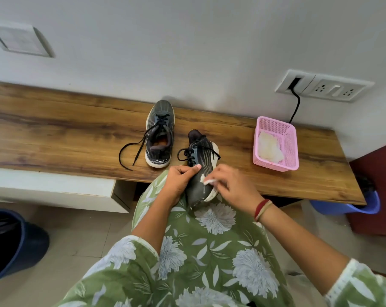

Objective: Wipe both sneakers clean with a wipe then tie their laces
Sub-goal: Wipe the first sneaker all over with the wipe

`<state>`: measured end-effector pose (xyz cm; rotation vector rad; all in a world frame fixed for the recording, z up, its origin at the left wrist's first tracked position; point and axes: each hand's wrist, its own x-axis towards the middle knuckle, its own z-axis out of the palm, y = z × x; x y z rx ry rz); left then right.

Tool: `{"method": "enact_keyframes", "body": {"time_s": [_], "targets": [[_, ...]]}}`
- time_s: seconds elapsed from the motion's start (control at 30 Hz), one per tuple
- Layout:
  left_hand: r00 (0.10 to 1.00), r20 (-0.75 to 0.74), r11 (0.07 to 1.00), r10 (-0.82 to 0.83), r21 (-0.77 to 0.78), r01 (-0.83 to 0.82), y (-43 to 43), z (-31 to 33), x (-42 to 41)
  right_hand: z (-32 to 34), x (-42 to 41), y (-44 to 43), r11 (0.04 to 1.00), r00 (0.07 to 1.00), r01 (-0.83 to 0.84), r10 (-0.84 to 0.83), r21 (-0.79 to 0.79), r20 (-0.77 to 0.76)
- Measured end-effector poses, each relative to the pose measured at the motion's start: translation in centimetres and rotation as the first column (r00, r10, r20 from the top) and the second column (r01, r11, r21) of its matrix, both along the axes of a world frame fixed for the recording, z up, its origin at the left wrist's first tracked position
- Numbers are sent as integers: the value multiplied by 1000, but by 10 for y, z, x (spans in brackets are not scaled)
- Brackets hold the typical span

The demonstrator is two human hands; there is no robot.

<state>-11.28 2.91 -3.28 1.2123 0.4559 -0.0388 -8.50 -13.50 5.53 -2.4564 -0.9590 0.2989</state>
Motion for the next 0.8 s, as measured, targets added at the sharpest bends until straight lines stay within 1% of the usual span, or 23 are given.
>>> {"method": "enact_keyframes", "body": {"time_s": [0.07, 0.17, 0.23, 0.33, 0.37, 0.47, 0.57, 0.6, 0.7, 0.73, 0.8], "targets": [[1000, 6, 1000, -7, -7, 7, -1, -1, 0, -4, -17, -4, 997, 997, -69, 69, 18, -16], [999, 1, 999, -35, 28, 35, -5, 1, 0, -1, -32, -15, 988, 989, -146, 146, 41, -9], [999, 0, 999, -43, 23, 43, -6, 2, 0, 2, -24, -16, 985, 986, -167, 166, 32, 33], [1000, 0, 1000, -21, -9, 21, -3, 1, -2, 2, -8, -14, 997, 996, 1, -8, 77, 90], [1000, -2, 1000, -13, -19, 13, -2, 3, -3, -1, -8, -12, 997, 994, 22, -30, 80, 102], [1000, 6, 999, -6, -43, 6, -2, 4, -4, -13, -31, -8, 995, 995, -46, 38, 89, 92], [1000, 14, 1000, -20, -22, 20, -5, 4, -3, -21, -52, -13, 987, 997, 2, -13, 161, 70], [1000, 11, 1000, -23, -12, 23, -6, 3, -2, -21, -57, -14, 986, 998, -2, -7, 165, 55], [1000, 7, 1000, -18, -1, 18, -5, 5, -3, -14, -59, -14, 984, 995, -94, 90, 152, 31], [1000, 1, 1000, -14, -5, 14, -5, 5, -3, -10, -56, -13, 985, 997, -69, 64, 160, 38], [1000, -3, 1000, -11, -6, 10, -3, 4, -3, -3, -43, -11, 971, 988, 98, -121, 218, 97]]}}
